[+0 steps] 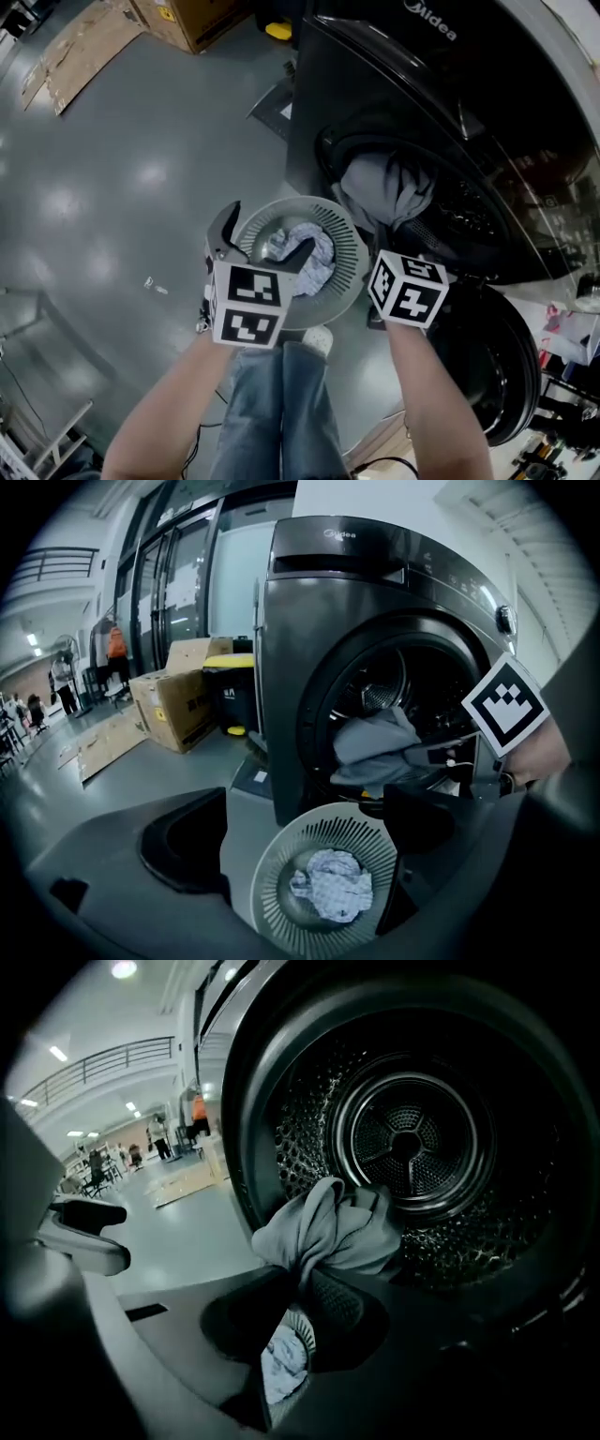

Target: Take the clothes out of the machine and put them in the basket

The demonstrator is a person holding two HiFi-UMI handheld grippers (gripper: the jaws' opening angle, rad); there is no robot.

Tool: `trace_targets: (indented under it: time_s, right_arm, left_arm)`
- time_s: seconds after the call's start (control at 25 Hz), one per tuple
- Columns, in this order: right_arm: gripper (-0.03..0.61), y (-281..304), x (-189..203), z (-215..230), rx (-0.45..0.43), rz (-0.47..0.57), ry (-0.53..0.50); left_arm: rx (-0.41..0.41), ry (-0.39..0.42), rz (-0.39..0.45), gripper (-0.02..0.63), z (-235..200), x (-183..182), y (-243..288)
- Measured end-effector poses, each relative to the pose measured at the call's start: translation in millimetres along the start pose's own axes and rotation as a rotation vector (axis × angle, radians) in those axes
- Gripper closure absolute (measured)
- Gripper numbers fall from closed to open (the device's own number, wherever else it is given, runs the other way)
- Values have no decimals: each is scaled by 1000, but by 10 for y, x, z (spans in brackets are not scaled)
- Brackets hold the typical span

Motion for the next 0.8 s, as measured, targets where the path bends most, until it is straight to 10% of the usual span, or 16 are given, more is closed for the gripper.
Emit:
trace_targets:
  time_s: [0.4, 0.8]
  right_arm:
    - [522, -453, 147, -316, -65, -16, 83]
    - [522, -784, 600, -860, -307, -120, 182]
  left_arm:
    - [-23, -56, 23, 118, 35, -156, -295]
    - [-70, -118, 6, 132, -133, -41, -575]
Point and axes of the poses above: the fingertips, and each gripper's own axes: y forward along the fingers, z to its right, x out of its underside, the point moved 8 cm from there along -y, backward along the fingers, and after that the axes turned 14 degrees about y, right-handed, at the moved point
